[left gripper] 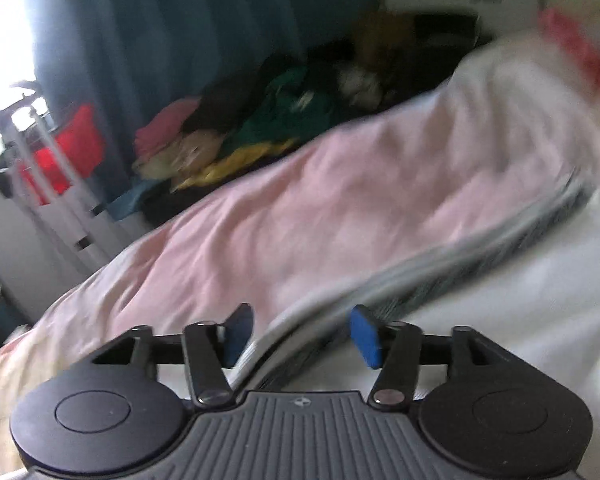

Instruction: Fold clothes

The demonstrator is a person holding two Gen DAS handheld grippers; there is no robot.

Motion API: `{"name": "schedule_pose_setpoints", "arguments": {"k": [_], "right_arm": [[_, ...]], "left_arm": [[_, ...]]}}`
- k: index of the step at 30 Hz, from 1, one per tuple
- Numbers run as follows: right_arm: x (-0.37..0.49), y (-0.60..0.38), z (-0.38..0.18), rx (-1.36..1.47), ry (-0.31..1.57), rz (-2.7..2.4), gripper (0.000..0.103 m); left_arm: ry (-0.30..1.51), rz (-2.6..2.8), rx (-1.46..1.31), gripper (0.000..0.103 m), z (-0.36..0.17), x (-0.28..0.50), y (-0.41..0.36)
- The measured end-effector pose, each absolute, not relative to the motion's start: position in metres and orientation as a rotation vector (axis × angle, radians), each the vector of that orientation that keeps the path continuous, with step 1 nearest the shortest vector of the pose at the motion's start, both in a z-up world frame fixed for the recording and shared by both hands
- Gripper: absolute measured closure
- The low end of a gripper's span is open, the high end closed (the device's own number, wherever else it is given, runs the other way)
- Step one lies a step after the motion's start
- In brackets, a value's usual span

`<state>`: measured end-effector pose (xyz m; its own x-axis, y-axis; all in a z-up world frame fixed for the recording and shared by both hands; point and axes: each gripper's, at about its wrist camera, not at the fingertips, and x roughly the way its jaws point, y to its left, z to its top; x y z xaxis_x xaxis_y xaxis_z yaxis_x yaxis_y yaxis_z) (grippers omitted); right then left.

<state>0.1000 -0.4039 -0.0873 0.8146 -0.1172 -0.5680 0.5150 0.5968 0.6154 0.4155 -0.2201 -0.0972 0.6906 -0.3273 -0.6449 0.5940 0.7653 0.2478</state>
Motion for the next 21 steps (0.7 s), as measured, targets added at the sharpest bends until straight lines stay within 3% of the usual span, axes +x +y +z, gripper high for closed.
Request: {"name": "schedule_pose_setpoints", "arguments": {"k": [2,11,14,15,16,18,21], "right_arm": [[0.101,-0.408,-0.091,0.880,0.514,-0.397,0.023],[0.108,-0.410,-0.114,0.904,0.566,-0.412,0.023],[0.112,-0.406,-0.118,0.890,0.581,-0.398,0.024],[0.112,-0.407,-0.118,0.894,0.575,-0.399,0.024],[0.111,-0.408,-0.118,0.899,0.569,-0.401,0.024],[0.110,-0.412,-0.119,0.911,0.559,-0.415,0.024],[0.107,-0.414,-0.118,0.919,0.542,-0.440,0.024]], "left_arm": [[0.593,-0.641,0.409,0.031,-0.090,0.414,-0.237],[0.621,-1.007,0.694,0.031,-0.136,0.374,-0.380],[0.586,-1.034,0.718,0.056,-0.144,0.361,-0.402],[0.563,-1.032,0.724,0.075,-0.145,0.356,-0.406],[0.538,-1.025,0.741,0.083,-0.145,0.352,-0.408],[0.517,-0.999,0.735,0.091,-0.140,0.350,-0.410],[0.475,-0.890,0.627,0.093,-0.119,0.360,-0.413]]}}
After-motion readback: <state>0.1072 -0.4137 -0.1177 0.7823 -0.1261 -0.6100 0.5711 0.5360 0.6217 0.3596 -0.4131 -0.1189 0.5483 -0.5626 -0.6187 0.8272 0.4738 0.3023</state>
